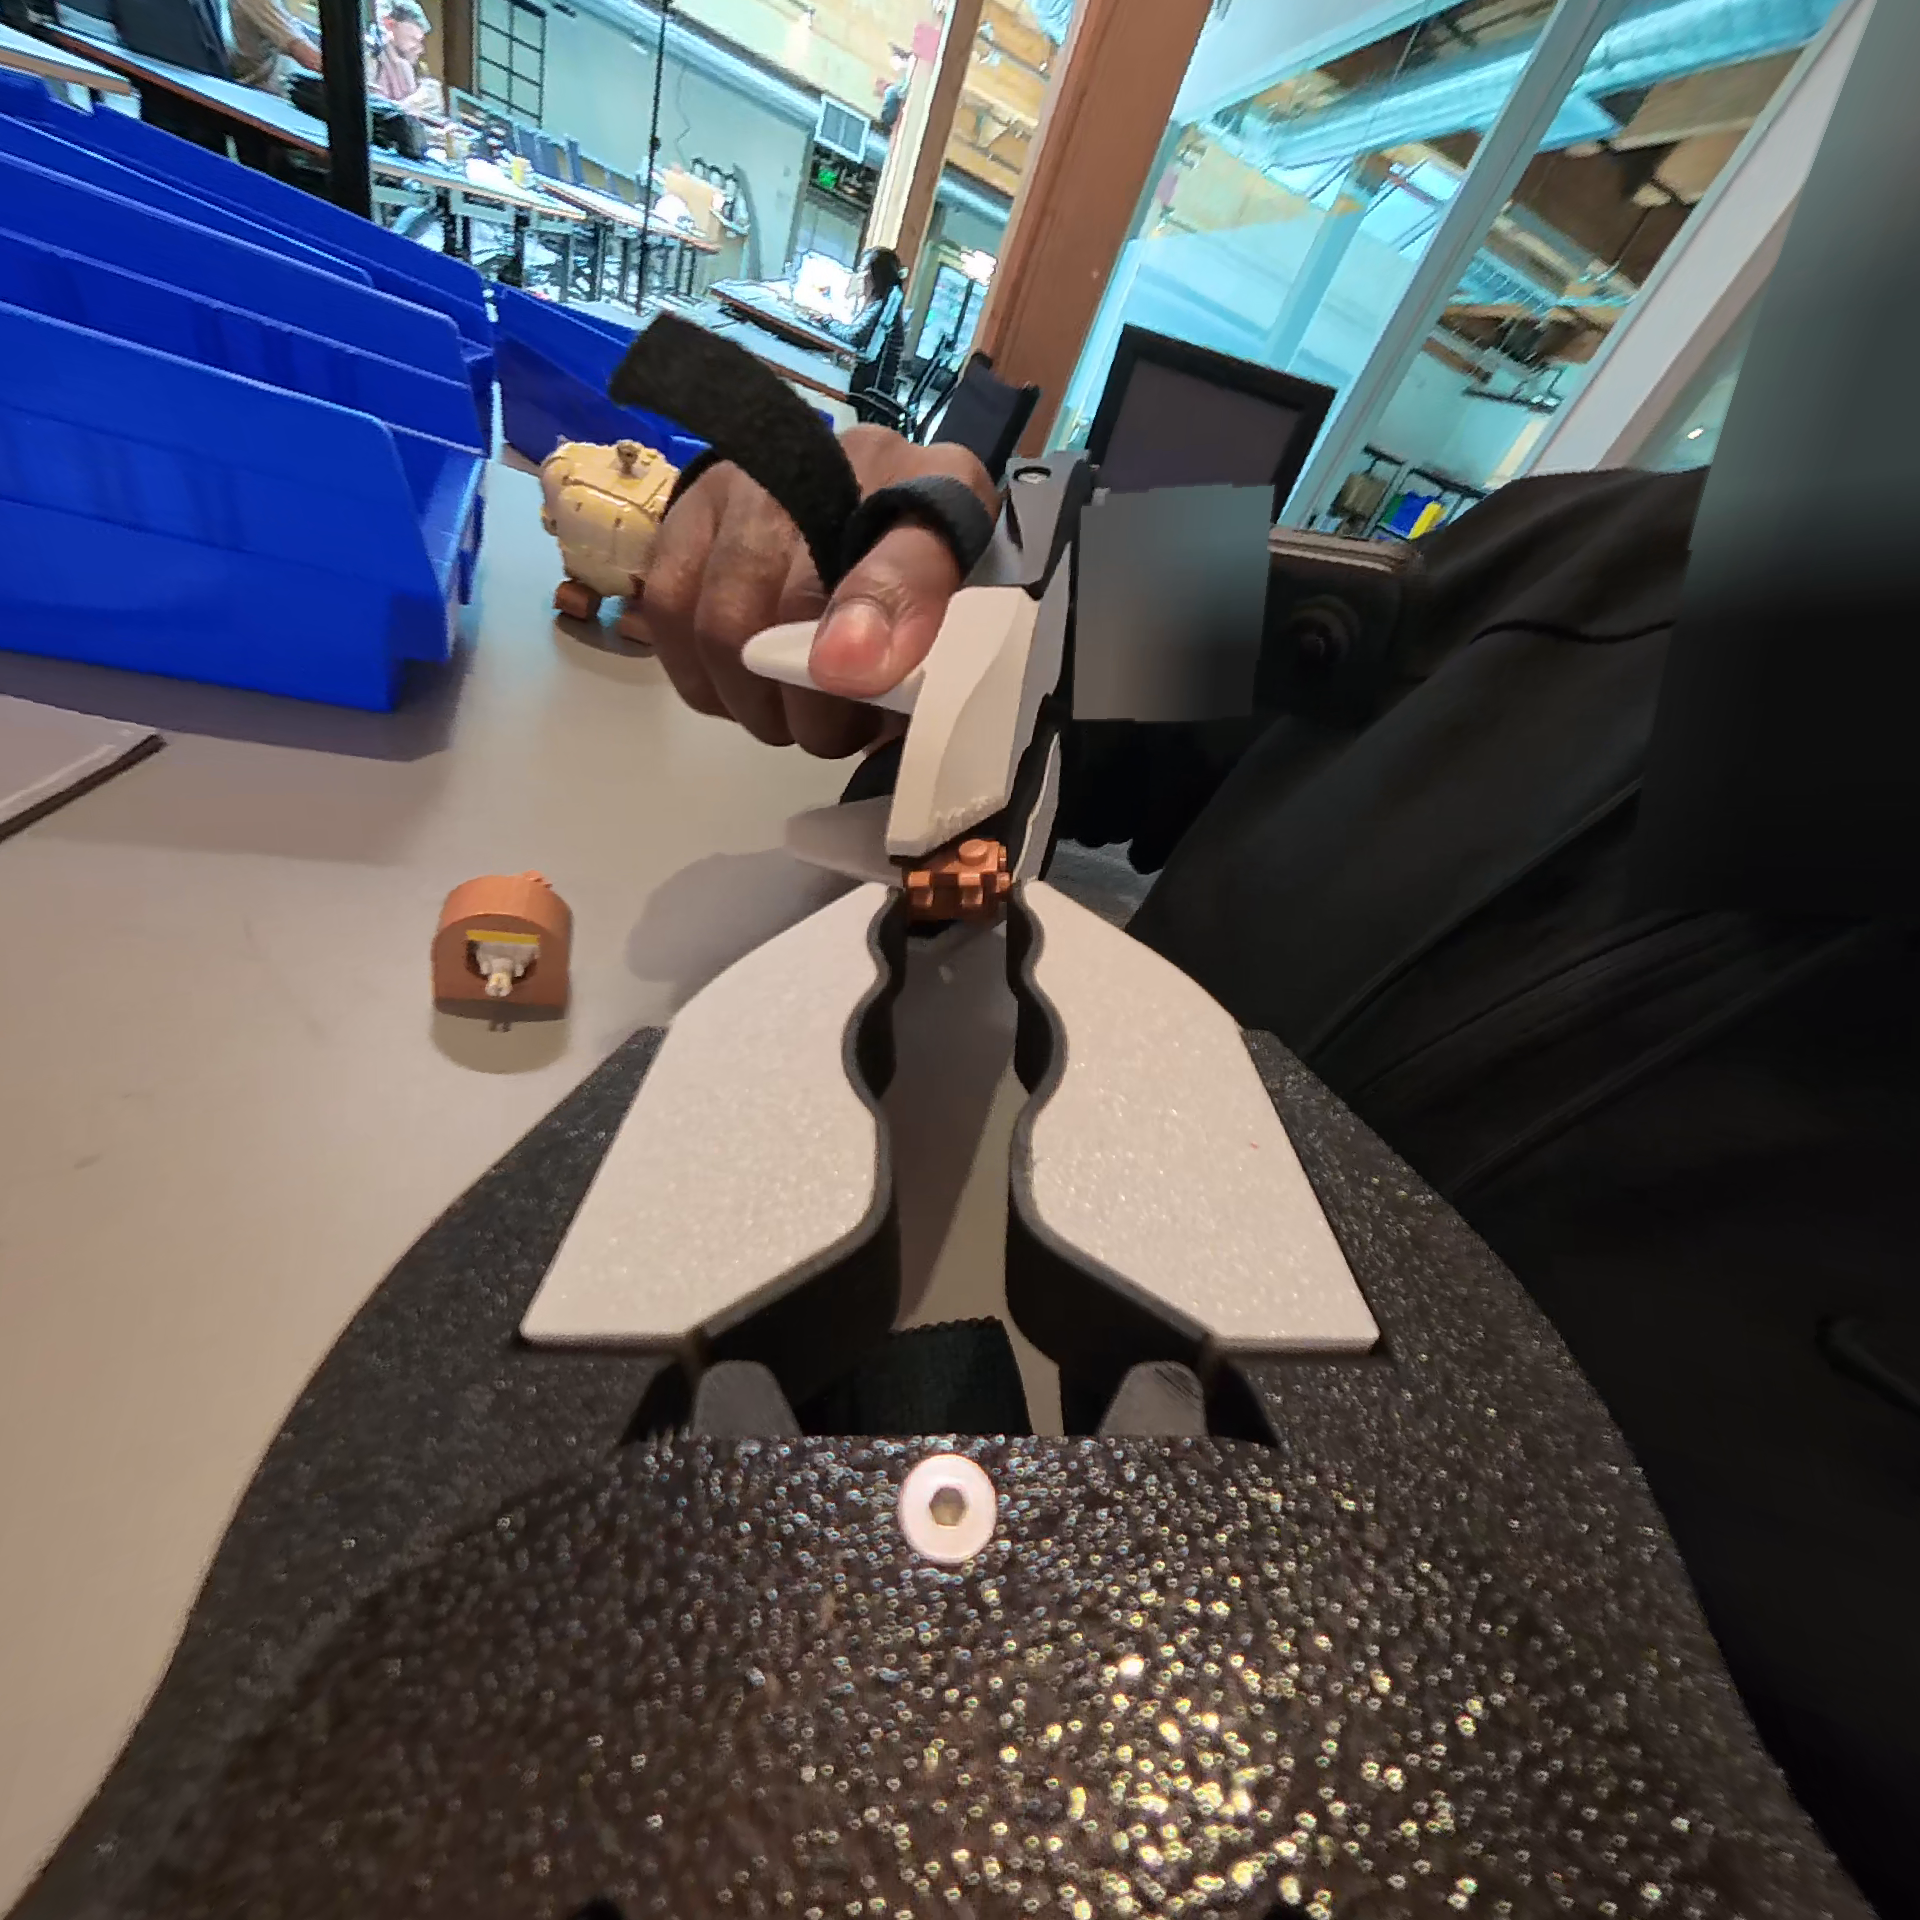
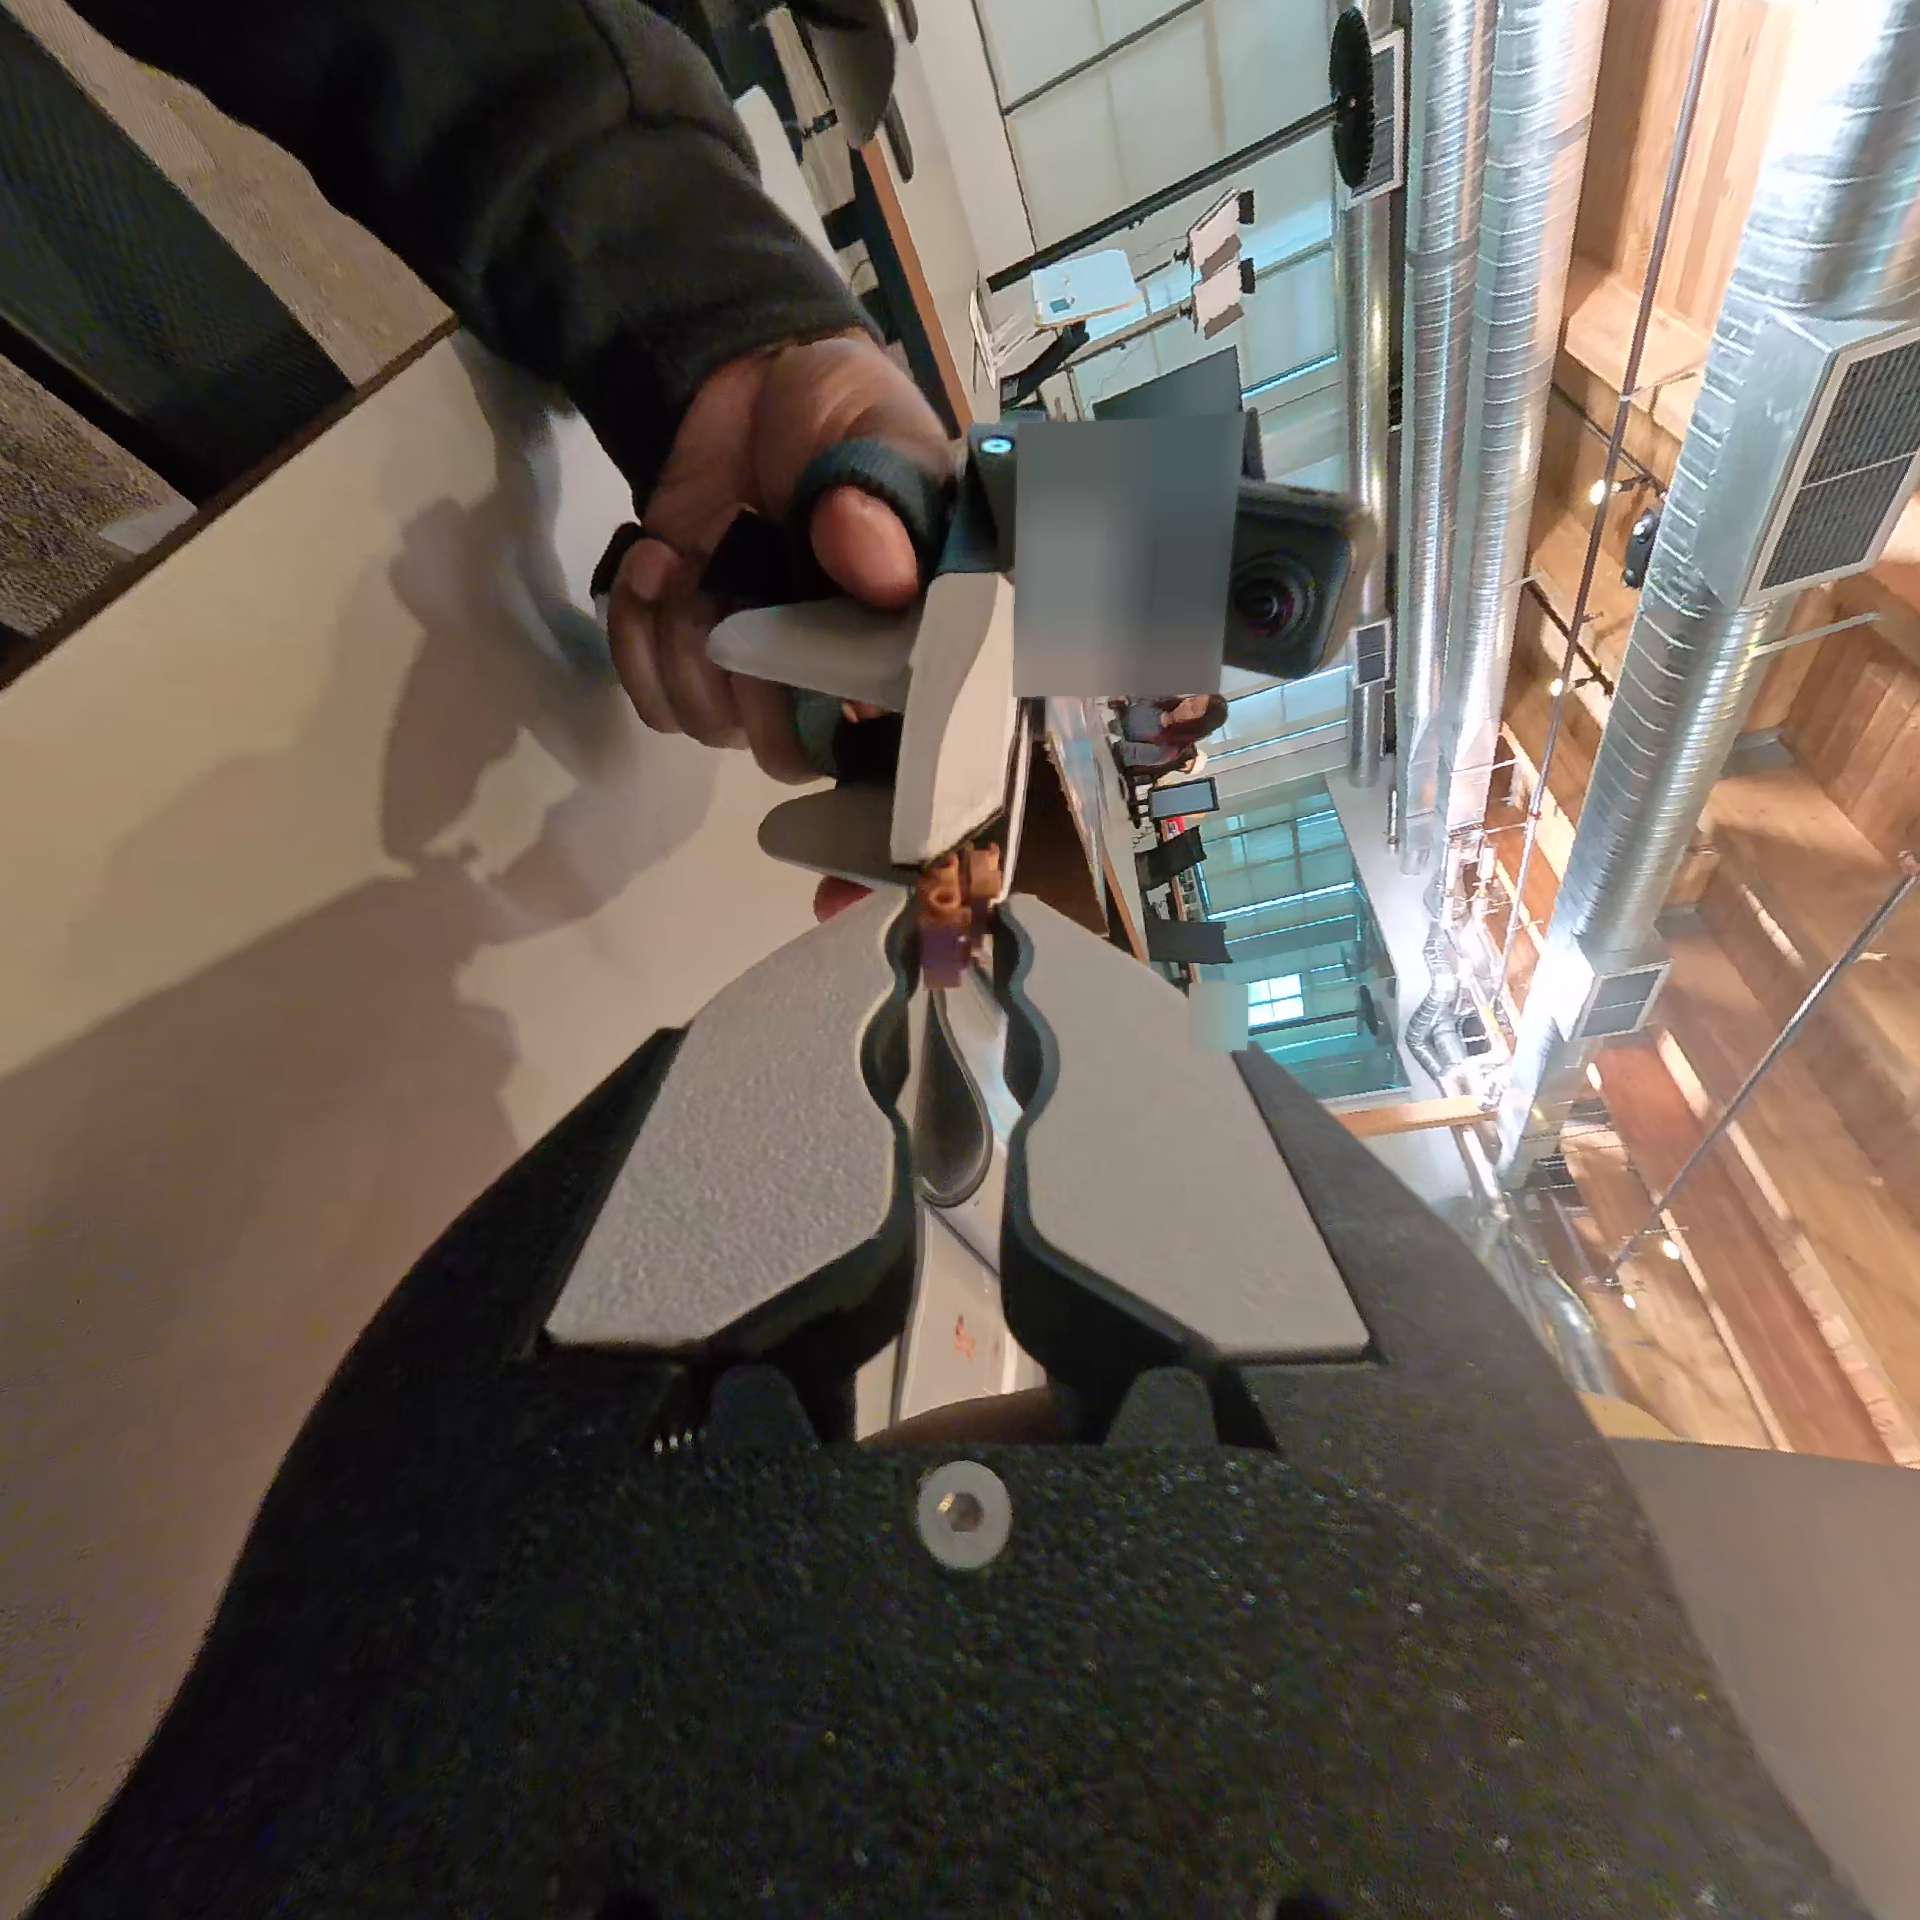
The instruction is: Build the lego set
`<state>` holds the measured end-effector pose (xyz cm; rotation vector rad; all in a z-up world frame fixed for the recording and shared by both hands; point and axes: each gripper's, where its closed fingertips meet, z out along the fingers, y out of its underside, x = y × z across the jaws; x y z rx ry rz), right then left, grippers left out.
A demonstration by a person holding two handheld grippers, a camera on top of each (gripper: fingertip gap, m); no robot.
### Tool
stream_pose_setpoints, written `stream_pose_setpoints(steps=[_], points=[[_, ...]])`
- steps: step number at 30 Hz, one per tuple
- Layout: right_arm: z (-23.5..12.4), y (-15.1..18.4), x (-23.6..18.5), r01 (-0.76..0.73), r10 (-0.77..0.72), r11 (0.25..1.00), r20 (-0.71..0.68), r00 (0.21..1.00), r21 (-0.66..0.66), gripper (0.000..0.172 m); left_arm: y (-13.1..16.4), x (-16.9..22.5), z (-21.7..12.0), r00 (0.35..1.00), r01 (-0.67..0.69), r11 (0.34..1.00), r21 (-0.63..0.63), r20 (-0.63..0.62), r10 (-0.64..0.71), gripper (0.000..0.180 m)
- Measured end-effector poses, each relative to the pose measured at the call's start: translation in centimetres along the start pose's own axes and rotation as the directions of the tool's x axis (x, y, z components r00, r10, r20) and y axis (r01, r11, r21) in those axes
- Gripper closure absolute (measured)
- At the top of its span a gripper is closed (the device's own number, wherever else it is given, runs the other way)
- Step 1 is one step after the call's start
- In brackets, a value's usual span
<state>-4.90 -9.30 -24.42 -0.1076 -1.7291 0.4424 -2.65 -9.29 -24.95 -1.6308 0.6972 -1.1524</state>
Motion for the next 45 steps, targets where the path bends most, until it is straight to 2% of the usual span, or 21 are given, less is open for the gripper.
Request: stream_pose_setpoints(steps=[7, 13, 16, 23, 31, 41, 45], points=[[0.1, 0.4, 0.0, -0.021, 0.021, 0.999, 0.006, 1.0, -0.026, 0.16, 0.0, -0.3, 0.0, 1.0, 0.01, 1.0, -0.005, 0.026, -0.009, 0.162], [0.0, 0.8, 0.7, -0.142, 0.142, 0.989, -0.007, 0.99, -0.033, 0.16, -0.6, -0.3, -0.6, 0.998, -0.007, 0.999, 0.033, 0.069, 0.005, 0.156], [0.0, 1.2, 1.2, -0.176, 0.175, 0.983, -0.022, 0.984, -0.046, 0.16, -1.0, -0.4, -0.7, 0.996, 0.028, 0.998, 0.063, 0.089, -0.034, 0.155], [0.3, 1.3, 1.1, -0.162, 0.159, 0.984, -0.034, 0.987, -0.07, 0.16, -1.3, -1.3, -0.2, 0.983, 0.139, 0.982, 0.13, 0.099, -0.152, 0.155], [0.0, 1.1, 1.4, -0.166, 0.163, 0.985, -0.061, 0.985, -0.05, 0.16, -1.7, -1.0, 0.3, 0.985, 0.155, 0.972, 0.176, 0.048, -0.166, 0.162], [-0.1, 0.3, 1.5, -0.094, 0.091, 0.995, -0.111, 0.99, -0.022, 0.158, -1.5, -0.5, 0.2, 0.992, 0.121, 0.984, 0.128, 0.021, -0.125, 0.163], [-0.3, 0.1, 1.5, -0.069, 0.068, 0.998, -0.103, 0.992, -0.009, 0.145, -1.1, -0.3, 0.3, 0.992, 0.128, 0.987, 0.099, 0.003, -0.129, 0.163]])
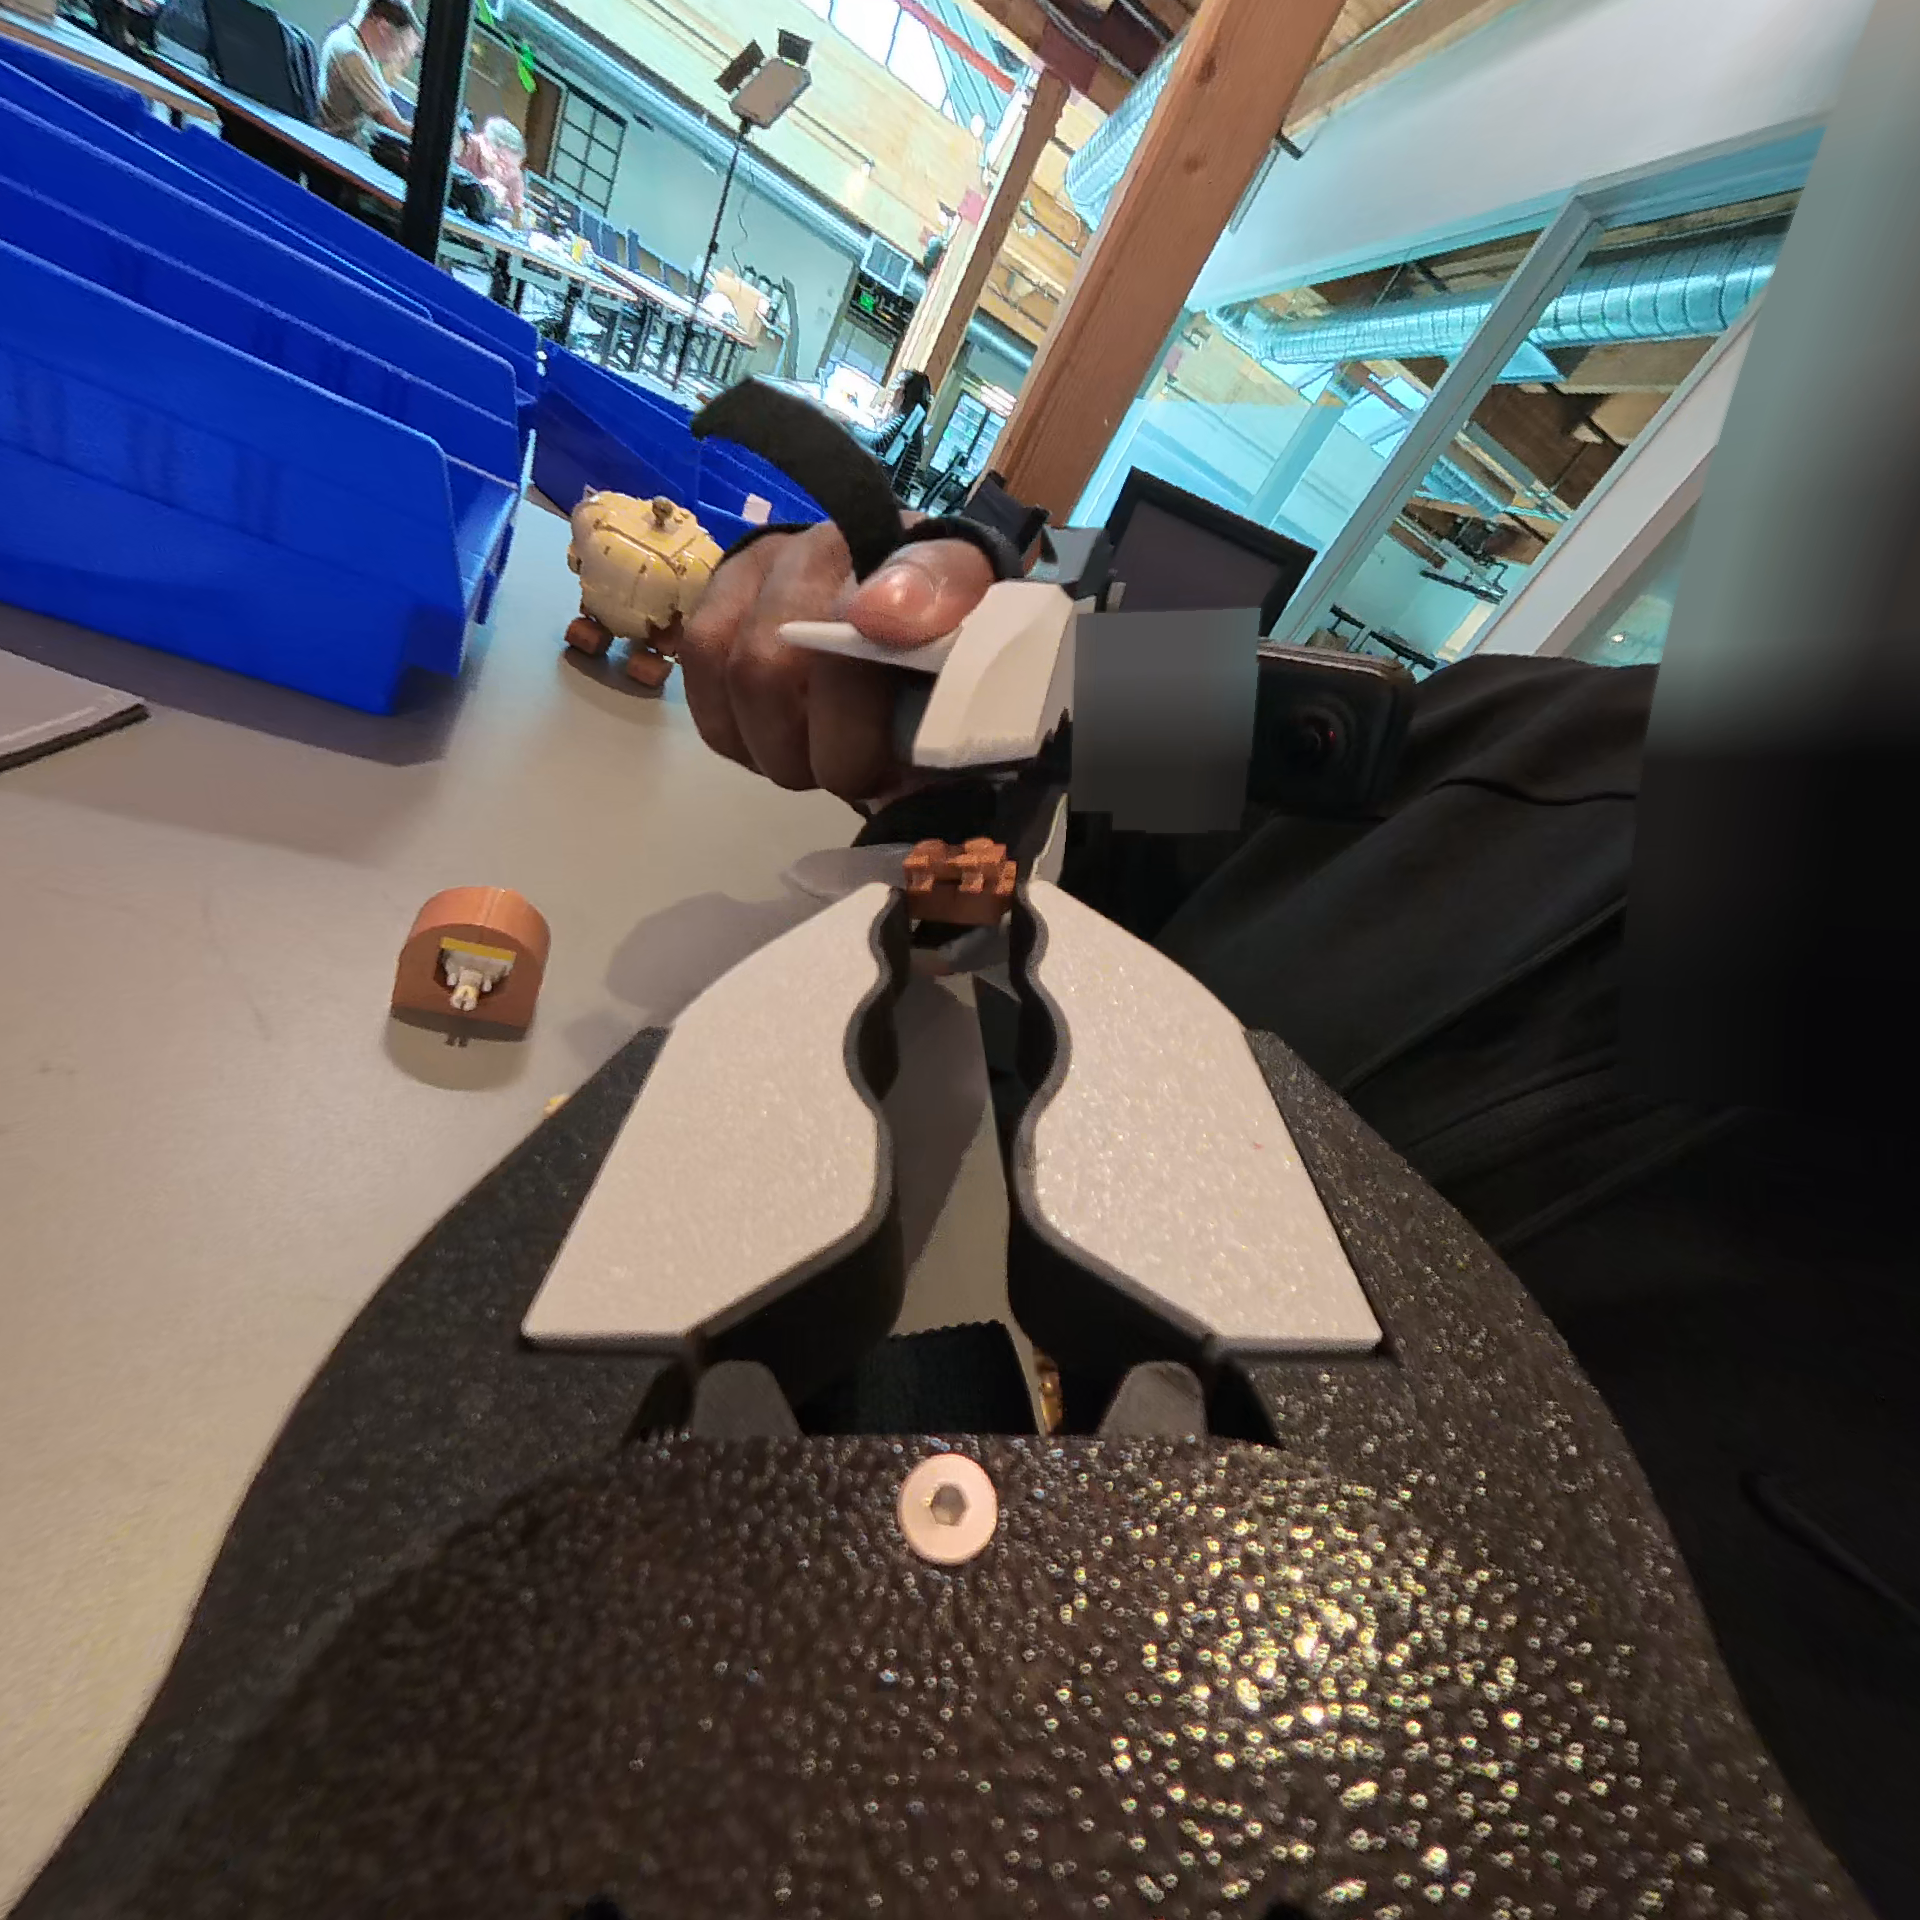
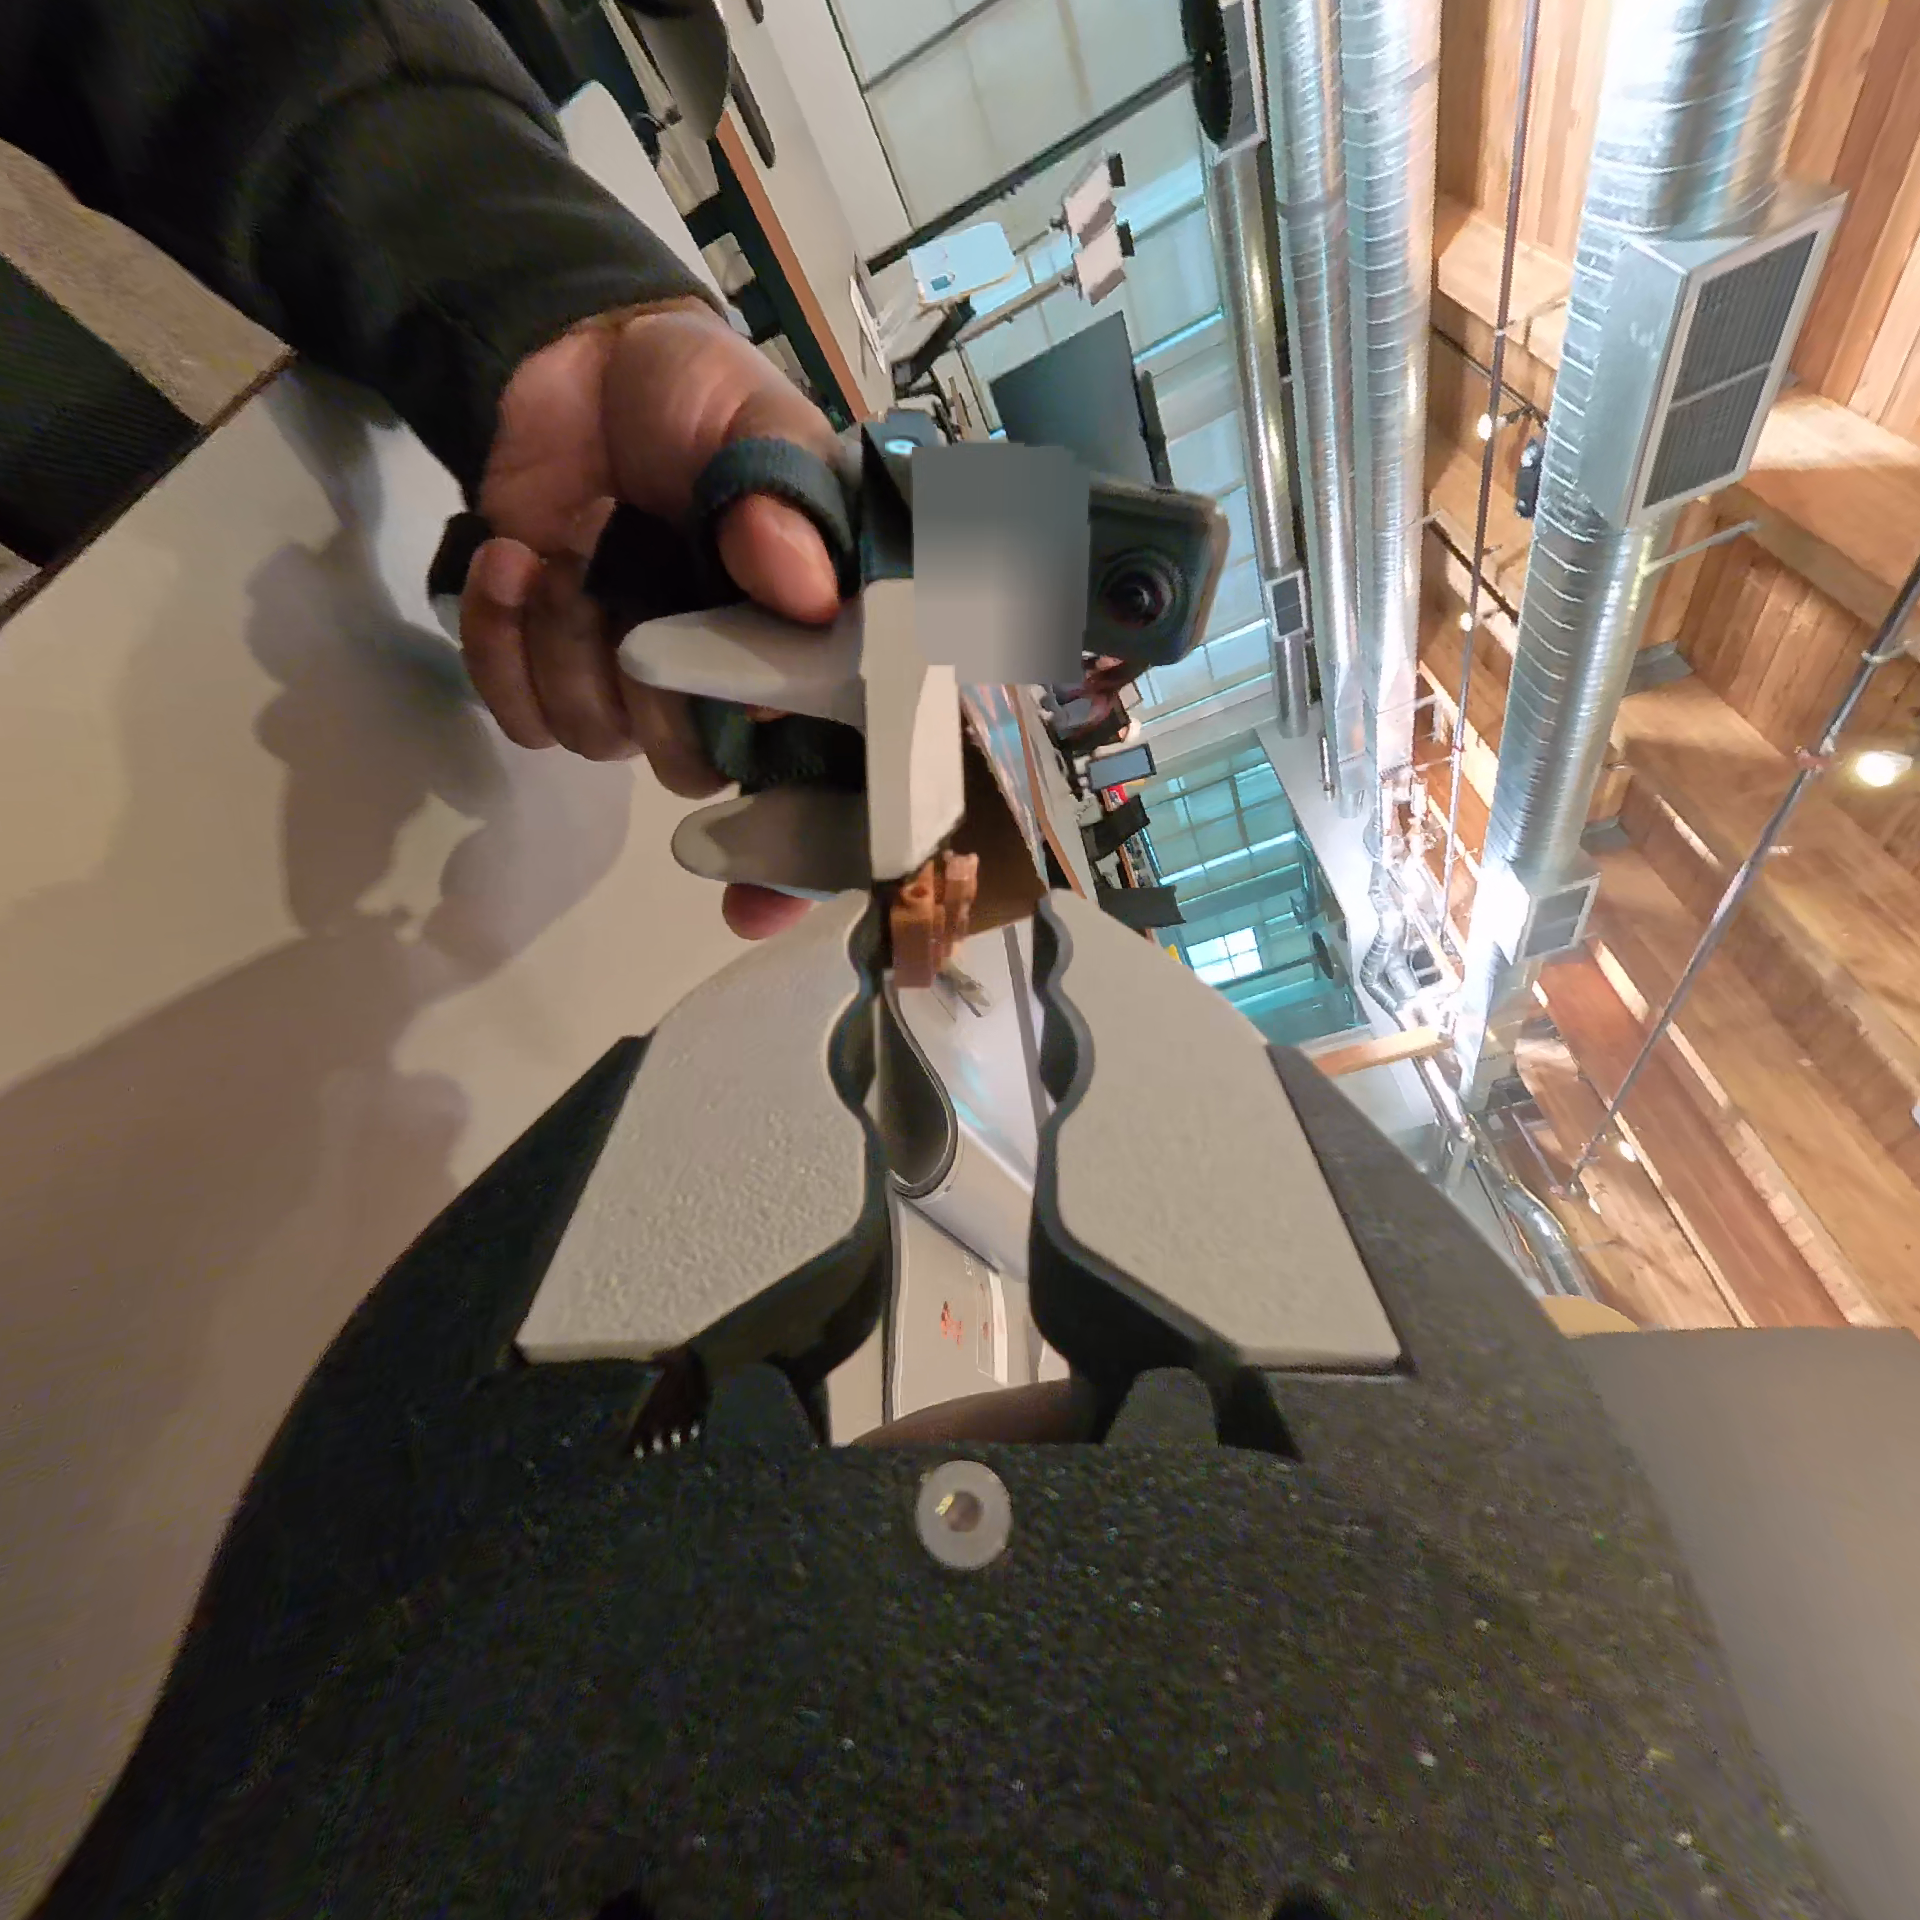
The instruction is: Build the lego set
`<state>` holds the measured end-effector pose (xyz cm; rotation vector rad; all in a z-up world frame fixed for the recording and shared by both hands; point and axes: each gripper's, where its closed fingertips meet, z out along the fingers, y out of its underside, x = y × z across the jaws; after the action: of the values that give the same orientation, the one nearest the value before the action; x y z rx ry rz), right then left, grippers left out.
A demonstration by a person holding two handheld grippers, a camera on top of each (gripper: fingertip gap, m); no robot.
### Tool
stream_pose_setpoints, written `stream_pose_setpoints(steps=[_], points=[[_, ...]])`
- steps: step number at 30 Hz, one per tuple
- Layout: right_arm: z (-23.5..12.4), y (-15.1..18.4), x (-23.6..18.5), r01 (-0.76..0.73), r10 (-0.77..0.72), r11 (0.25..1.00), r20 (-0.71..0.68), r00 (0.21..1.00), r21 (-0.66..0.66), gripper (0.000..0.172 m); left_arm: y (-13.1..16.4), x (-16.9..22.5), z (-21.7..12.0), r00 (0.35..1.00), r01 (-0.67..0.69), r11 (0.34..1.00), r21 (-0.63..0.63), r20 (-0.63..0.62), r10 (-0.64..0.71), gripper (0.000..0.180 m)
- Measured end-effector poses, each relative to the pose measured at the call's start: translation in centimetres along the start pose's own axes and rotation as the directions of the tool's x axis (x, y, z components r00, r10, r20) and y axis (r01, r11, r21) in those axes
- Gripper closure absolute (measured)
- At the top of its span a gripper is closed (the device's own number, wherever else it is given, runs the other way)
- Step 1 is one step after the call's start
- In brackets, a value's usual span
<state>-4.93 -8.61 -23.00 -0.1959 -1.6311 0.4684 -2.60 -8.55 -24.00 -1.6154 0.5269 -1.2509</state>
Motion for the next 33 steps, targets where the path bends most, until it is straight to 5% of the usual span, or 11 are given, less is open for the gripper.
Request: stream_pose_setpoints(steps=[20, 33], points=[[-0.3, -1.2, -0.6, 0.004, -0.006, 0.998, 0.036, 0.999, 0.061, 0.159, 0.3, 1.1, 0.1, 0.994, 0.069, 0.996, -0.063, -0.078, -0.073, 0.163], [-0.5, -0.5, 0.4, -0.055, 0.053, 0.998, -0.073, 0.996, -0.016, 0.159, -1.2, 0.9, 0.0, 0.991, 0.132, 0.966, 0.222, -0.025, -0.13, 0.157]])
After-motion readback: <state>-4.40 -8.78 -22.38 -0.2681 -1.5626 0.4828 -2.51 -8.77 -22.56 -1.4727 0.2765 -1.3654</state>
